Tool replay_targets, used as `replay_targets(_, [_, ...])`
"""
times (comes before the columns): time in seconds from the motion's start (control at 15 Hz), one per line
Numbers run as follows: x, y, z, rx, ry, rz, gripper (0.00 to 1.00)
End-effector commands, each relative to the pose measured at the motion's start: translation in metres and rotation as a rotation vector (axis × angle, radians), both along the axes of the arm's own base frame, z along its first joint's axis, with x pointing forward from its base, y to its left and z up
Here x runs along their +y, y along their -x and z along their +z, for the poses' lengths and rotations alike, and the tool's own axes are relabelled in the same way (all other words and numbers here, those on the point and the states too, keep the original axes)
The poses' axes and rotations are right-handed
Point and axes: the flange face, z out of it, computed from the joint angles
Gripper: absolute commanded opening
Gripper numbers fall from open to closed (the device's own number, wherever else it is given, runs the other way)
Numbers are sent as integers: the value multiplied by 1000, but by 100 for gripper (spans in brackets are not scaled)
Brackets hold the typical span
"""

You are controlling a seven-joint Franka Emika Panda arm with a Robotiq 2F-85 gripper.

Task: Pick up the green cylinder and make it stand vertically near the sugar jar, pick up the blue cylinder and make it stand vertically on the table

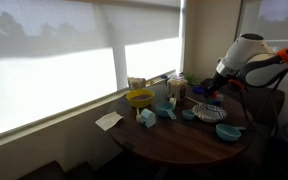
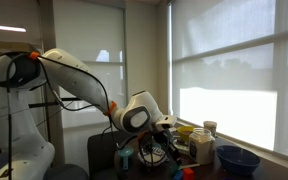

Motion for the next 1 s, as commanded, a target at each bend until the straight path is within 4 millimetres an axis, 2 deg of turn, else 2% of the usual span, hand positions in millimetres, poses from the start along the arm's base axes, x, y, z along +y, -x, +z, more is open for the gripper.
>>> replay_targets(0.0, [17, -8, -5, -69, -7, 35, 8])
replay_targets(0.27, [31, -19, 0, -158, -19, 82, 8])
replay_targets(0.53, [39, -26, -5, -207, -20, 126, 8])
replay_targets(0.93, [39, -34, -7, -236, 14, 151, 8])
